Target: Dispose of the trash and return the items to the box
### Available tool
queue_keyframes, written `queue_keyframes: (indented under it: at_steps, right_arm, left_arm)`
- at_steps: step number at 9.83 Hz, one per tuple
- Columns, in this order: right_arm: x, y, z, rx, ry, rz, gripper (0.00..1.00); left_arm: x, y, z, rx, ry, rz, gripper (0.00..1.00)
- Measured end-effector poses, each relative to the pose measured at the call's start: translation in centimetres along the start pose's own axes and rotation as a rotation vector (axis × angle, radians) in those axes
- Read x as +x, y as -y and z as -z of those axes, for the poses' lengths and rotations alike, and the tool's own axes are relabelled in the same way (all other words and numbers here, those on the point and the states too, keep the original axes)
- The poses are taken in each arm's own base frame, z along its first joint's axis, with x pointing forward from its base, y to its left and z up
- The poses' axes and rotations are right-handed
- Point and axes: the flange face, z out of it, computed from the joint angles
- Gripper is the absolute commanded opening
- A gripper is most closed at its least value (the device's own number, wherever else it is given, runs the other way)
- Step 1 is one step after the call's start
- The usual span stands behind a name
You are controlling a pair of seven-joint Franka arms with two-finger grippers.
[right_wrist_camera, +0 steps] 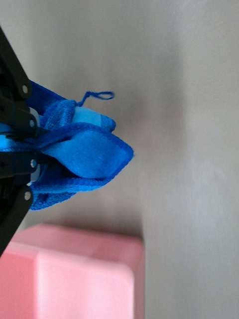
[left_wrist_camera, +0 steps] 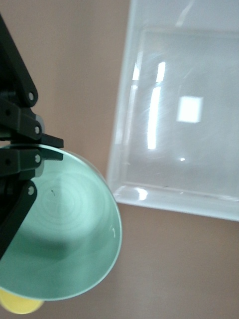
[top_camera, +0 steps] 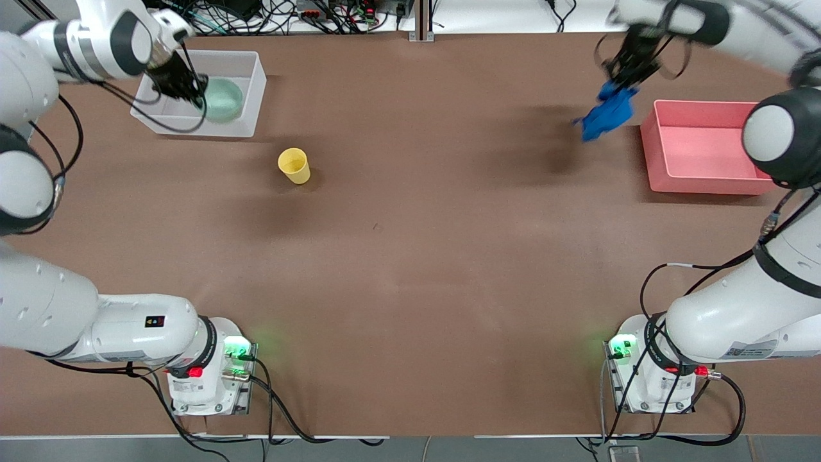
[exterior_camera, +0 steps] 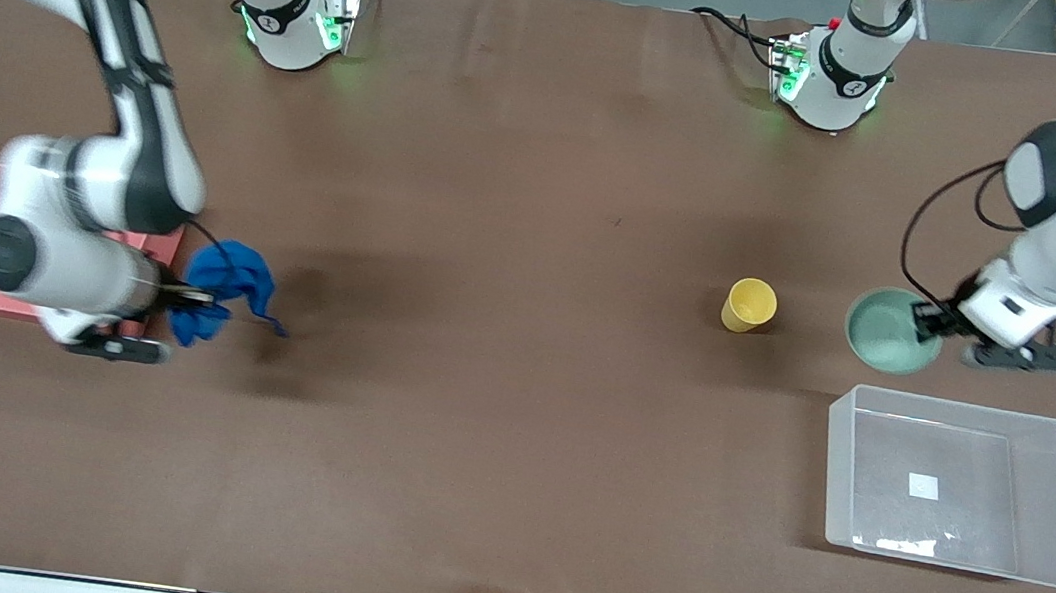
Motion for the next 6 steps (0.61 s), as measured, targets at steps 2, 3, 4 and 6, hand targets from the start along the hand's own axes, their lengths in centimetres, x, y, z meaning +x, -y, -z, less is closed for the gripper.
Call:
queue_keyframes:
  at_steps: [2, 3, 4, 6]
  right_arm:
    - [-1.9, -8.7, 7.5, -0.014, -0.037, 0.066, 0.00]
    - [-2.7, -14.4, 8.1, -0.029, -0.045, 0.111, 0.00]
    - [-3.4, -19.2, 7.4, -0.040, -0.043, 0.124, 0.01]
    - [-3.3, -23.8, 2.7, -0.054, -0.050, 0.113, 0.02]
  left_arm:
    - [6.3, 2.0, -2.1, -0.022, -0.033, 0.021, 0.00]
    - [9.2, 3.4, -4.0, -0.039, -0.043, 0.028, 0.00]
    - [11.1, 5.0, -6.3, -0.044, -0.044, 0.022, 0.00]
    - [12.2, 7.3, -11.7, -0.050, -0.006, 0.010, 0.00]
